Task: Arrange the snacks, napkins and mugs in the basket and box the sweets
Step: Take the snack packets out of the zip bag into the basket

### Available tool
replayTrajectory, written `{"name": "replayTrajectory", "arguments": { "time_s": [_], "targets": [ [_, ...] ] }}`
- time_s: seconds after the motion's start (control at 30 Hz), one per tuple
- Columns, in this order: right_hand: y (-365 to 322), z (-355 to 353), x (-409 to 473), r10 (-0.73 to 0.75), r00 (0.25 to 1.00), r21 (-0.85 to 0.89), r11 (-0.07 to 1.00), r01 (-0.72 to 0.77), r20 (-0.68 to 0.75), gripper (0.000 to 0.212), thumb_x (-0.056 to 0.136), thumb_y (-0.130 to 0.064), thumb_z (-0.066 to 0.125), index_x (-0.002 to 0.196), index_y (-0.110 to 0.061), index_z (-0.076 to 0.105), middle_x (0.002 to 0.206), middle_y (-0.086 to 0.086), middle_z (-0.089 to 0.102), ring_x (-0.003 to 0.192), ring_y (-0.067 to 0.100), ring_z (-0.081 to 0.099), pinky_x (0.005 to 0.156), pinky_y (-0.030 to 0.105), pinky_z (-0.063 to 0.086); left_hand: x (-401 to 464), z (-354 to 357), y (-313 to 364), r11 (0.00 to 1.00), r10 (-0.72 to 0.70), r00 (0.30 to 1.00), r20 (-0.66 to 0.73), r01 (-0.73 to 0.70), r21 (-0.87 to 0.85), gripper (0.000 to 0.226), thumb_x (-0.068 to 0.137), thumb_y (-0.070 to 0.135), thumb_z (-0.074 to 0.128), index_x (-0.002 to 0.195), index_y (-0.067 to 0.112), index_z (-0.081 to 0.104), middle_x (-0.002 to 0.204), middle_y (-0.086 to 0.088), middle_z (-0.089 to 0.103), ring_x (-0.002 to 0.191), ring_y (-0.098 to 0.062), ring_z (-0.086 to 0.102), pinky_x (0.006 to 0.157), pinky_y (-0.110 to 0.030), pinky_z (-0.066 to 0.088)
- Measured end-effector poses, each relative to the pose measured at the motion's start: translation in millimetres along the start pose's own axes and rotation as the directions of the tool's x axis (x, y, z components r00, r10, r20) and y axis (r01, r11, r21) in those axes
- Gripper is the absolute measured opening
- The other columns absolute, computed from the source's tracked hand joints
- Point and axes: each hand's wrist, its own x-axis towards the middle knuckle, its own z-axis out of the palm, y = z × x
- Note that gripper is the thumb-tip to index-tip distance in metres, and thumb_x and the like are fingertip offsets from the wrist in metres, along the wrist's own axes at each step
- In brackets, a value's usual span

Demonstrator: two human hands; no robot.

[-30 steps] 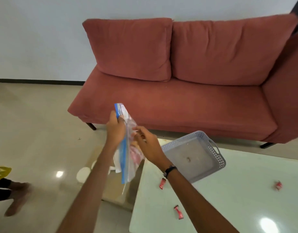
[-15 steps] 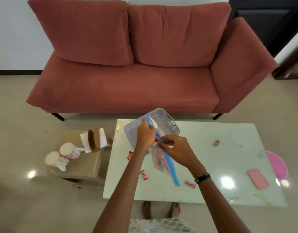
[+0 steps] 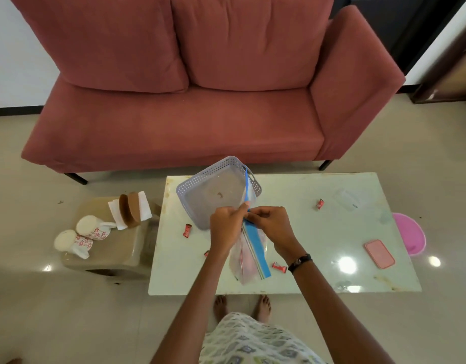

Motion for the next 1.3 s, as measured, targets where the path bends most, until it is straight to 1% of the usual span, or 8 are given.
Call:
{"name": "replayTrajectory", "arguments": {
  "time_s": [0.1,0.2,0.37,0.53,0.73,0.93,1.1,1.3],
  "targets": [
    [9.2,1.5,-6.9,0.073,0.997,0.098,0.992,-0.076,0.033,0.013,0.076,-0.008,0.074,0.085,0.002,0.075,0.076,0.013,0.072,0.067,0.018,0.069,0.072,0.028,0.058,-7.3,5.2,-7.1,0.998,0.045,0.999,-0.013,-0.044,0.053,0.032,0.083,0.031,0.063,0.072,0.003,0.071,0.069,-0.018,0.068,0.071,-0.033,0.068,0.073,-0.048,0.059],
    [15.9,-0.1,-12.7,0.212,0.973,0.242,0.943,-0.227,0.089,0.021,0.071,-0.011,0.079,0.081,0.006,0.072,0.071,0.012,0.067,0.064,0.017,0.061,0.072,0.027,0.053,-10.4,7.1,-16.4,1.0,-0.02,1.0,-0.025,0.02,0.0,0.024,0.08,0.019,0.056,0.067,0.003,0.07,0.077,-0.025,0.07,0.077,-0.04,0.069,0.072,-0.054,0.058],
    [25.2,-3.5,-17.2,0.281,0.943,0.205,0.927,-0.315,0.179,0.016,0.074,-0.008,0.077,0.066,-0.007,0.063,0.058,0.005,0.05,0.049,0.009,0.04,0.049,0.014,0.038,-17.7,11.8,-25.9,1.0,-0.009,1.0,0.003,0.009,0.019,0.026,0.083,0.024,0.062,0.072,0.003,0.072,0.079,-0.026,0.07,0.078,-0.038,0.069,0.073,-0.049,0.059],
    [32.7,-8.9,-17.3,0.326,0.891,0.234,0.883,-0.406,0.316,0.019,0.074,-0.006,0.076,0.064,-0.011,0.061,0.061,0.0,0.062,0.059,0.008,0.057,0.057,0.012,0.046,-12.8,9.4,-37.8,0.999,-0.036,0.998,0.051,0.036,0.003,0.02,0.087,0.014,0.058,0.077,0.003,0.072,0.078,-0.02,0.071,0.08,-0.035,0.07,0.076,-0.045,0.06],
    [35.0,-10.7,-16.5,0.355,0.86,0.262,0.847,-0.462,0.367,0.017,0.08,-0.017,0.072,0.065,-0.017,0.064,0.071,-0.004,0.068,0.071,0.005,0.064,0.065,0.011,0.052,-10.4,3.3,-42.3,0.977,-0.117,0.988,0.099,0.133,-0.165,0.017,0.09,0.009,0.057,0.093,-0.003,0.069,0.089,-0.014,0.07,0.081,-0.025,0.069,0.061,-0.018,0.058],
    [32.1,-11.5,-12.9,0.294,0.881,0.239,0.887,-0.396,0.371,0.012,0.088,-0.018,0.063,0.078,-0.014,0.066,0.082,0.002,0.065,0.08,0.008,0.063,0.076,0.013,0.054,-6.8,-0.3,-40.5,0.972,-0.127,0.987,0.101,0.144,-0.183,0.015,0.092,0.012,0.055,0.09,0.002,0.066,0.088,-0.011,0.068,0.08,-0.022,0.068,0.062,-0.019,0.059],
    [24.9,-9.8,-11.1,0.116,0.949,-0.051,0.993,-0.106,0.292,0.011,0.079,-0.004,0.071,0.085,0.002,0.065,0.089,0.02,0.068,0.087,0.029,0.069,0.085,0.034,0.057,-4.8,3.5,-36.2,0.989,-0.055,0.998,0.044,0.048,0.141,0.022,0.082,0.036,0.067,0.084,0.016,0.06,0.08,-0.004,0.068,0.077,-0.02,0.069,0.073,-0.033,0.059],
    [20.8,-10.7,-14.2,0.063,0.978,-0.031,0.998,-0.058,0.198,0.007,0.078,-0.005,0.073,0.078,-0.004,0.066,0.081,0.012,0.068,0.078,0.024,0.068,0.077,0.026,0.058,-5.9,-2.6,-27.6,0.96,0.096,0.986,0.133,-0.127,0.251,0.015,0.085,0.02,0.063,0.093,0.007,0.066,0.09,-0.011,0.071,0.082,-0.024,0.069,0.079,-0.043,0.059]
  ]
}}
